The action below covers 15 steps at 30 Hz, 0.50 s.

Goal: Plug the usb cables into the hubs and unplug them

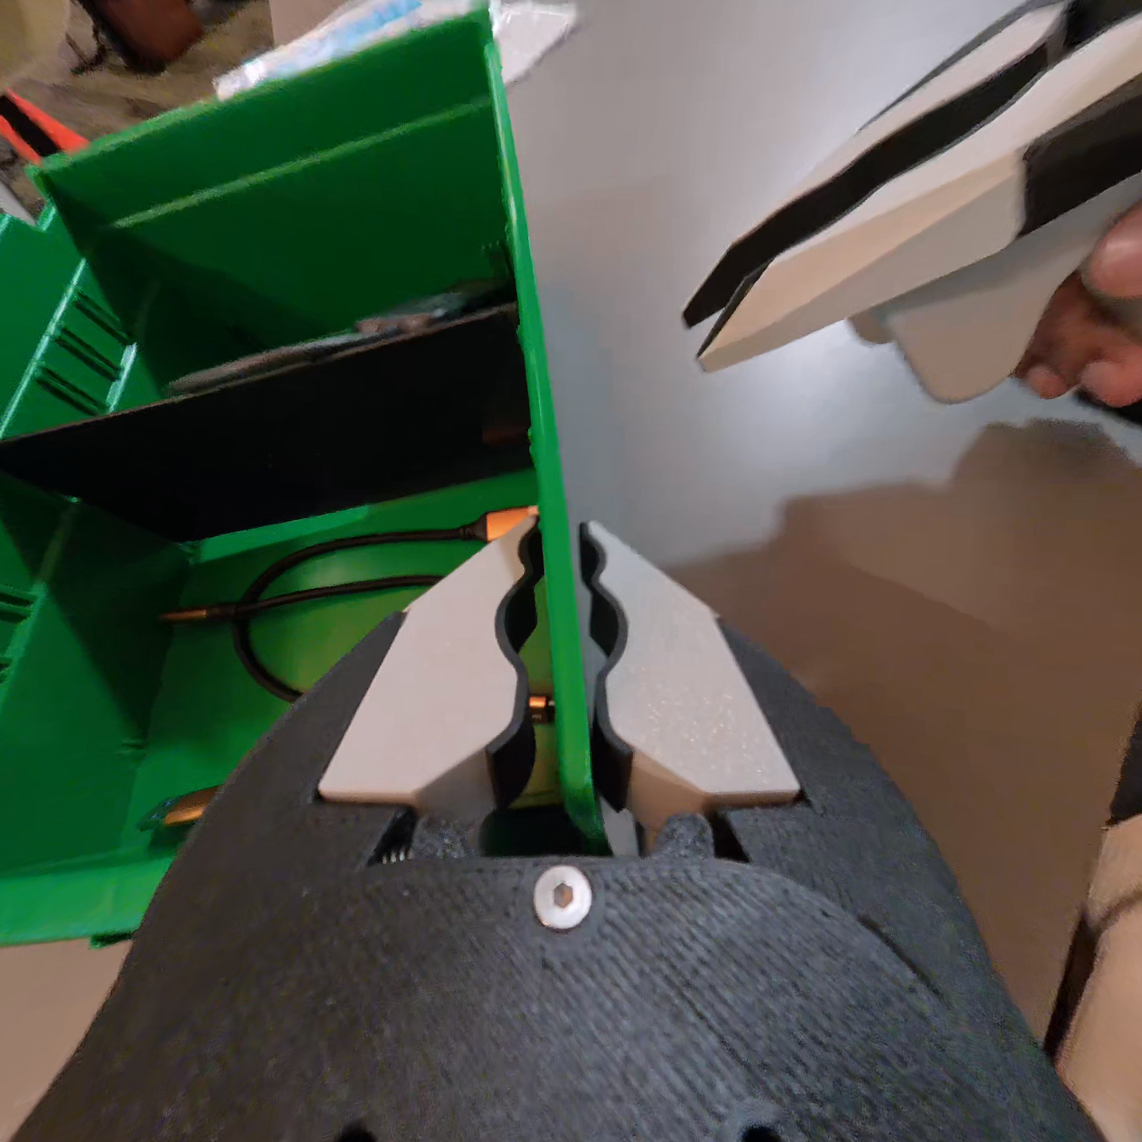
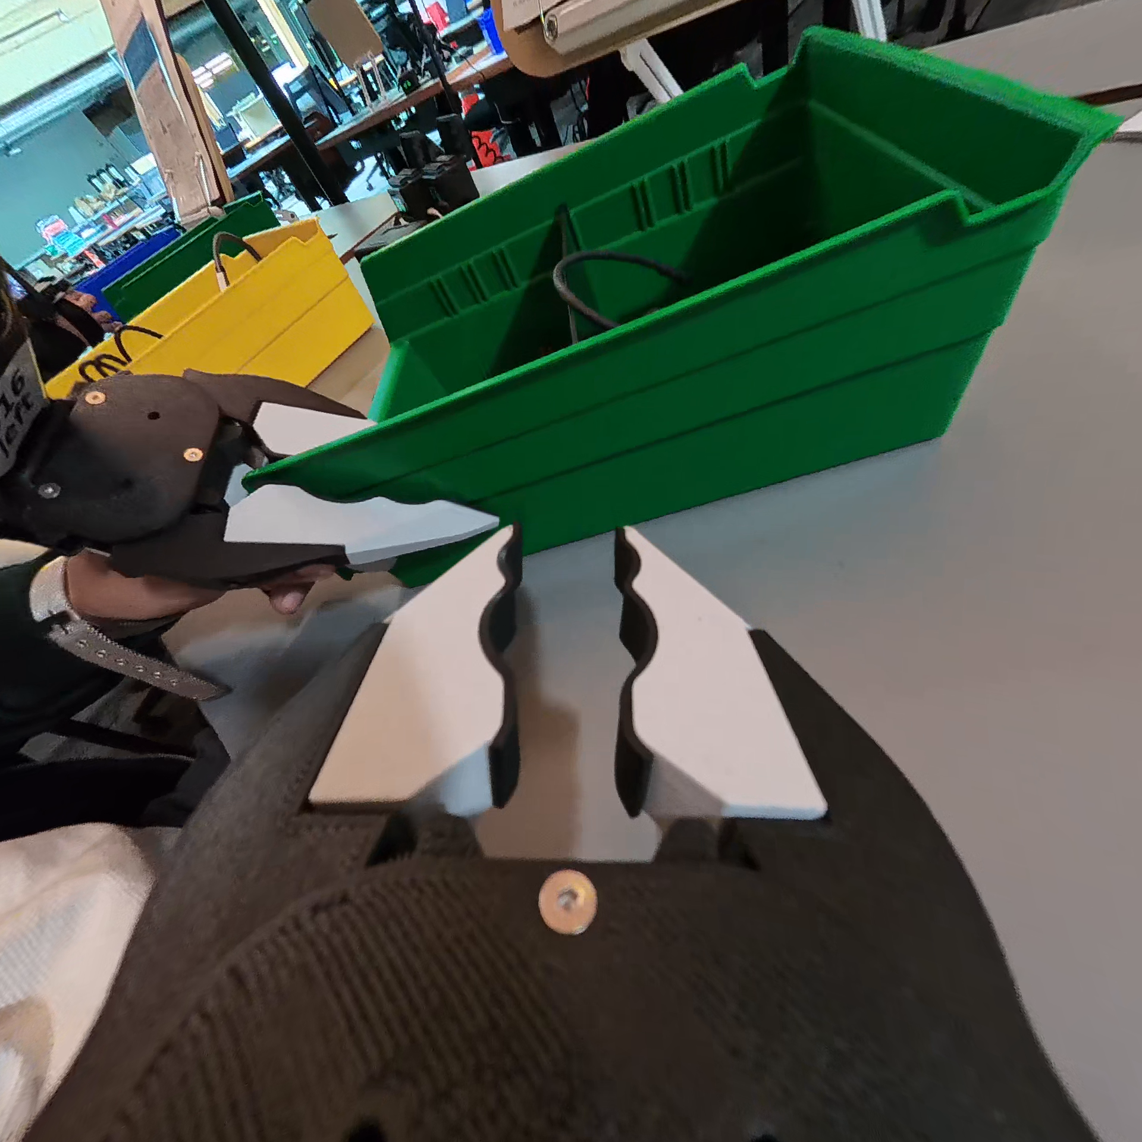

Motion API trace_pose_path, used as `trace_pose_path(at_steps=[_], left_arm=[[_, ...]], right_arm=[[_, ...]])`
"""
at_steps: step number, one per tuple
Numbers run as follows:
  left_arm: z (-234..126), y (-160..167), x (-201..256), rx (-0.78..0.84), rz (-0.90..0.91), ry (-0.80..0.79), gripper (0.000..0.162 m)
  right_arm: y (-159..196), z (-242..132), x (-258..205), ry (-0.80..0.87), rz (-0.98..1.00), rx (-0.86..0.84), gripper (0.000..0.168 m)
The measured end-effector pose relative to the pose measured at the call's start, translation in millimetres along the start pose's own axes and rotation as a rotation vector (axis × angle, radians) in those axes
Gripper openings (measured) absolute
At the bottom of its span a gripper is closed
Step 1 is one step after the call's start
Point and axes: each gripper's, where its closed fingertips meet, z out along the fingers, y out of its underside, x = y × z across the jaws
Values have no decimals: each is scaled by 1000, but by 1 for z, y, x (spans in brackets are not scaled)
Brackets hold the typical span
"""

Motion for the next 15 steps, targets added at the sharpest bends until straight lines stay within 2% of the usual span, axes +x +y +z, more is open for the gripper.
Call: trace_pose_path(at_steps=[3,5,7,8,10,11,13,15], left_arm=[[-22,-38,23,242,-77,179,57],[-41,-62,20,375,-168,234,73],[-53,-73,-3,431,-229,188,84],[-61,-76,-27,468,-258,97,84],[-99,-78,-94,647,-332,-212,68],[-120,-75,-121,721,-347,-327,66],[-137,-55,-164,698,-327,-506,73],[-130,-20,-197,554,-294,-619,83]], right_arm=[[-1,-1,0,-5,5,7,32],[-1,-1,0,-9,10,4,33],[-2,-1,-1,-17,18,12,33],[-5,-1,-2,-21,18,24,33],[-11,-3,-6,-20,-5,50,33],[-13,-3,-7,-10,-32,59,33],[-17,-2,-10,20,-103,67,33],[-18,1,-16,41,-159,73,37]])
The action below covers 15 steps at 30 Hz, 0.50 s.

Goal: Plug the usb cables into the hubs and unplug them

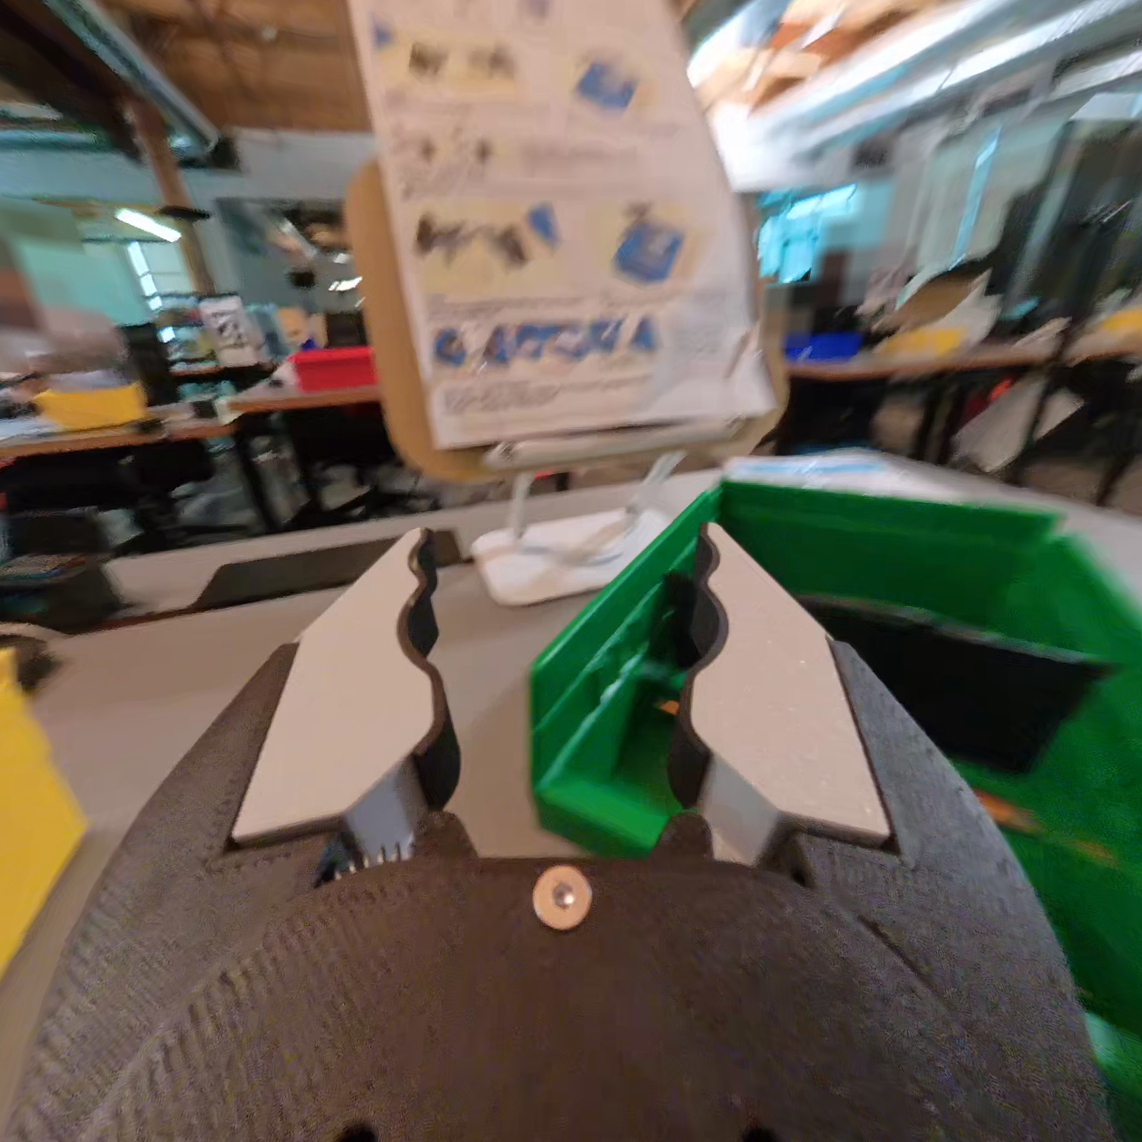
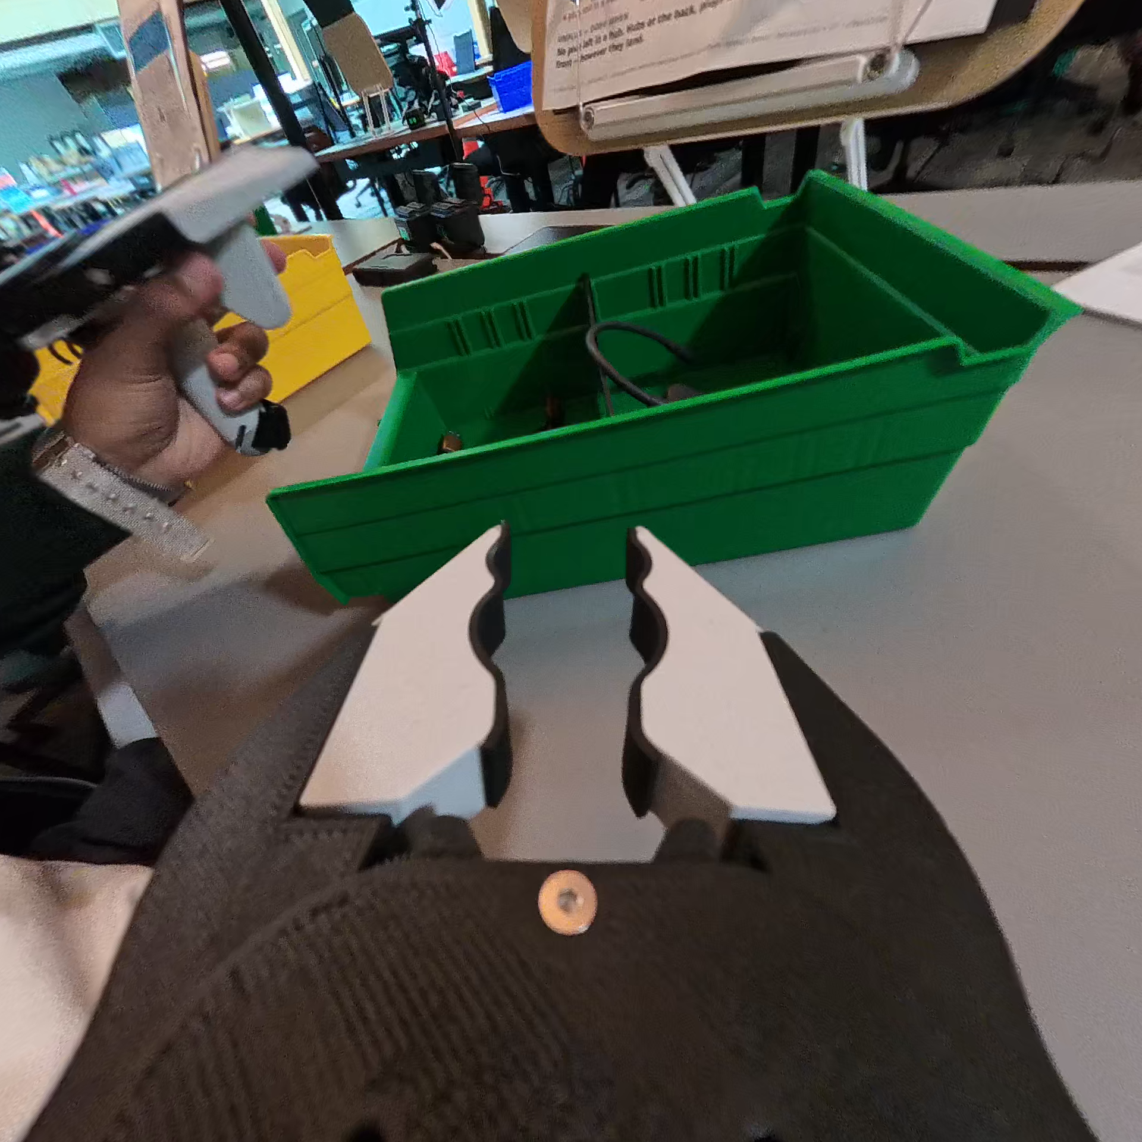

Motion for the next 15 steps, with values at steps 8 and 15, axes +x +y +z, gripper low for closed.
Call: trace_pose_path(at_steps=[8,15], left_arm=[[13,85,7,-320,-44,164,71],[6,80,30,-299,56,222,33]], right_arm=[[4,14,-30,-62,-55,-24,56],[-2,13,-64,-15,-424,-14,73]])
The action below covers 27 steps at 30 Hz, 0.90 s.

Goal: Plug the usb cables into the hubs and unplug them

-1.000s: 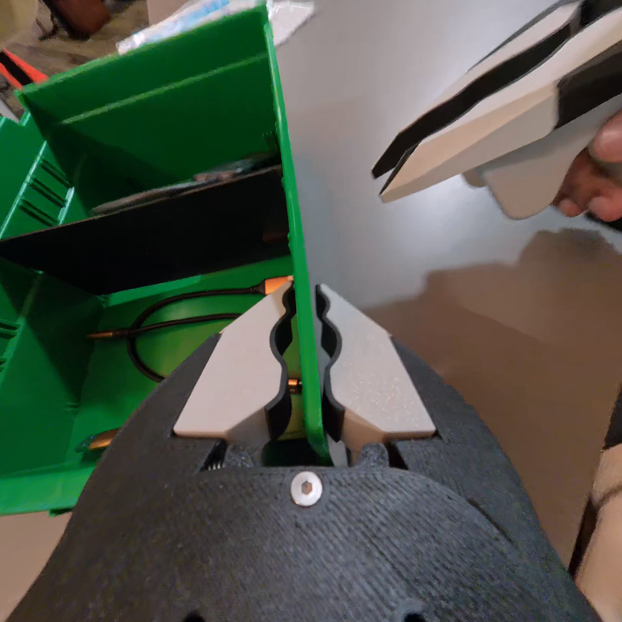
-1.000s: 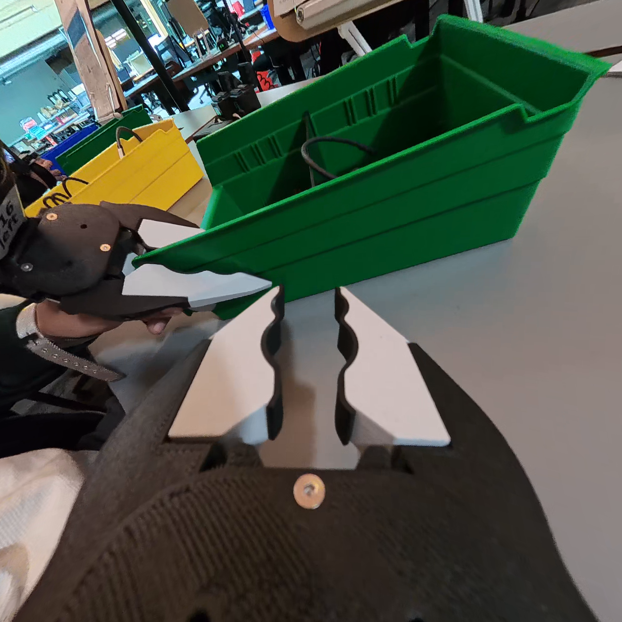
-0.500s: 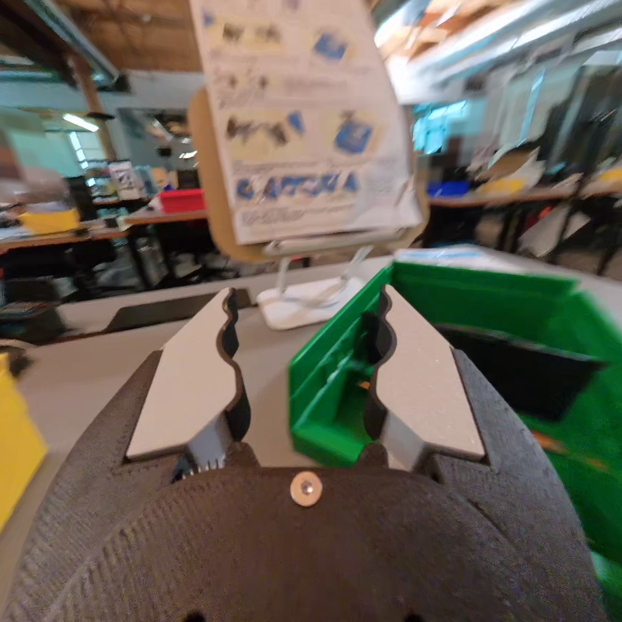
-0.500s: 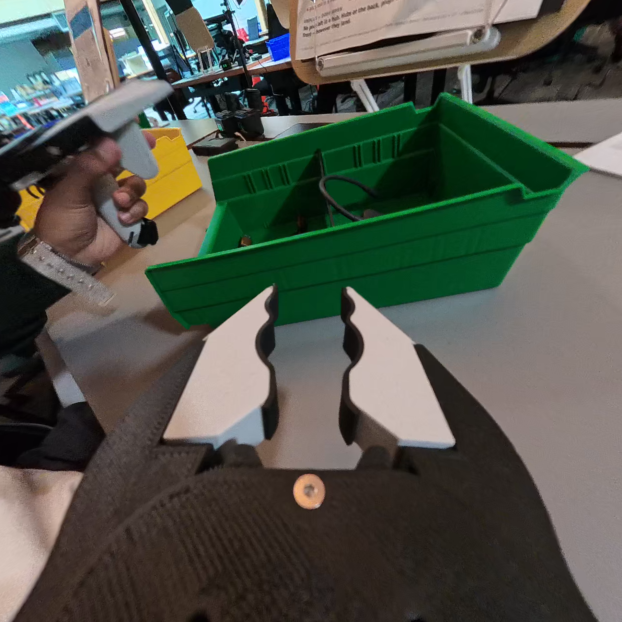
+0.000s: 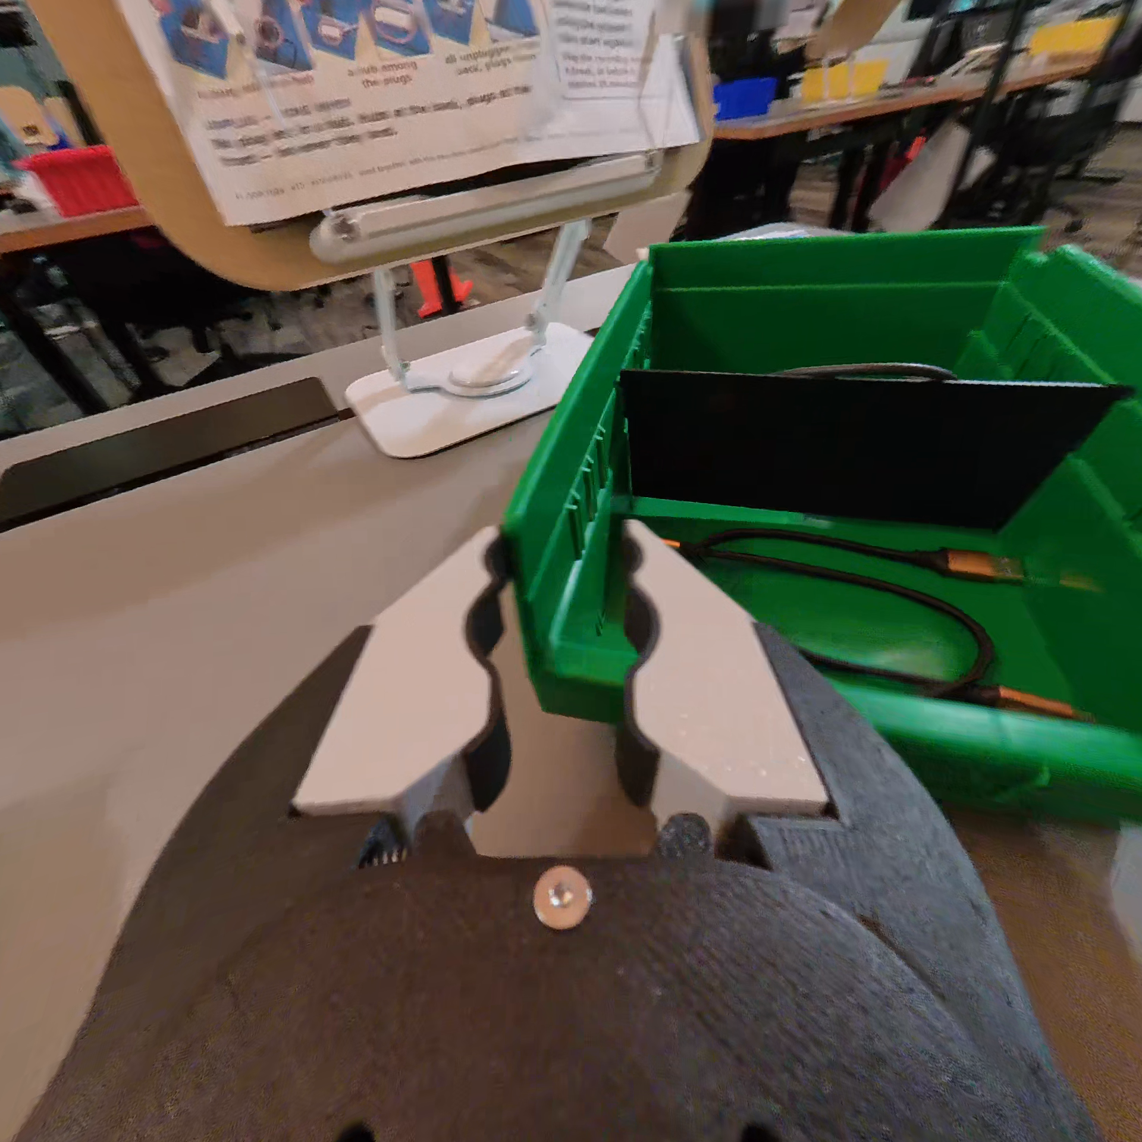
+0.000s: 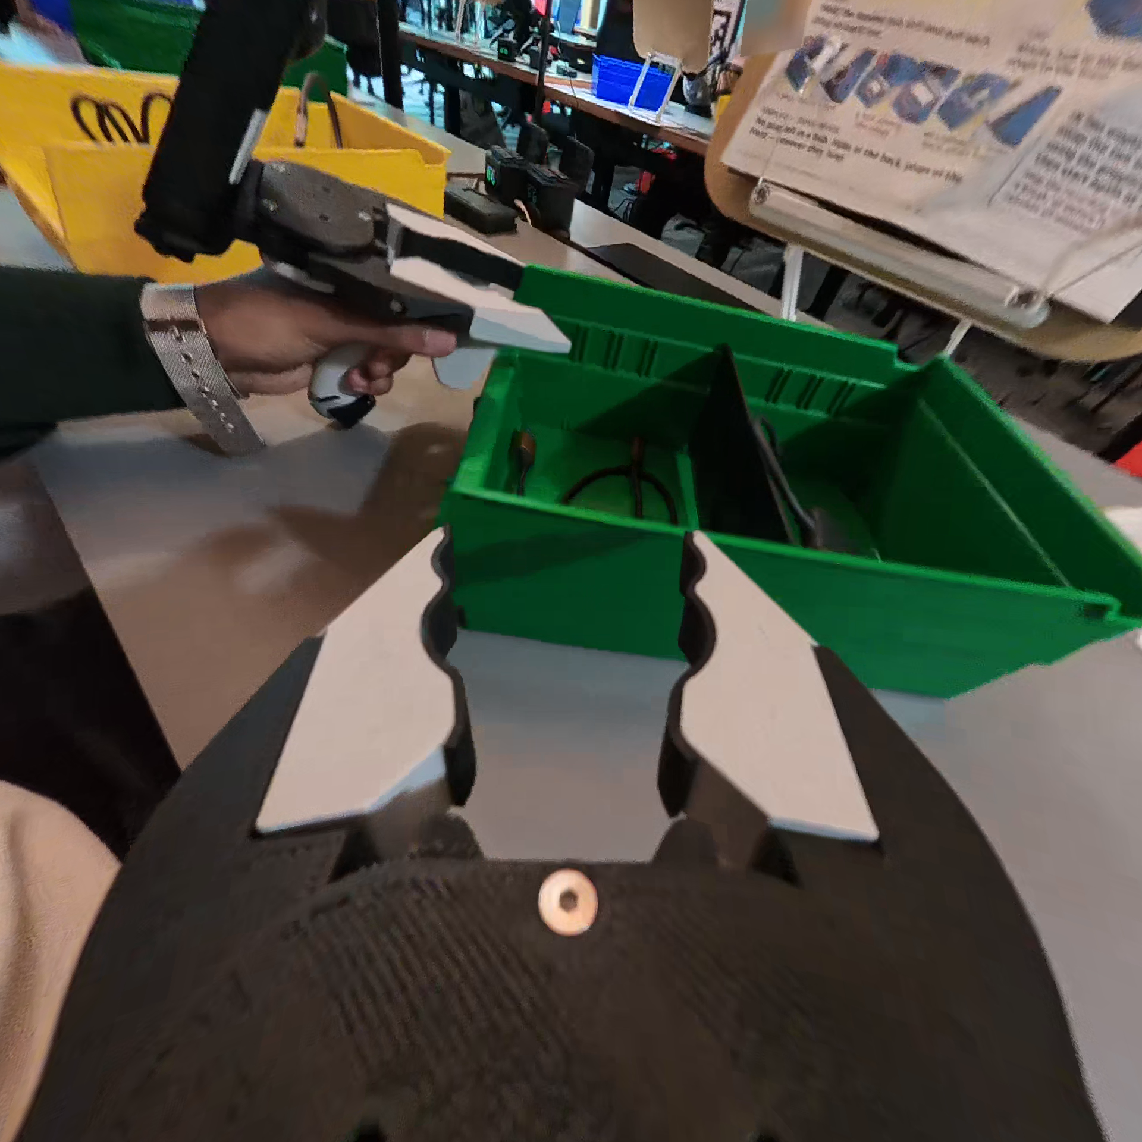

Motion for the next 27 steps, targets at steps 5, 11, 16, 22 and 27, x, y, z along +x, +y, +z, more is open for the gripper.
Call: trace_pose_path(at_steps=[5,11,16,22,27], left_arm=[[-5,-3,75,11,-6,336,10],[-28,1,165,38,249,603,20],[-31,-1,178,57,272,602,30],[-28,-5,163,50,155,598,42],[-27,-6,161,50,117,609,40]], right_arm=[[17,-7,47,194,-13,-90,90],[46,-49,138,381,228,-86,95],[45,-78,163,437,248,-62,68],[46,-98,163,488,225,-77,92],[107,-73,124,296,291,-384,125]])
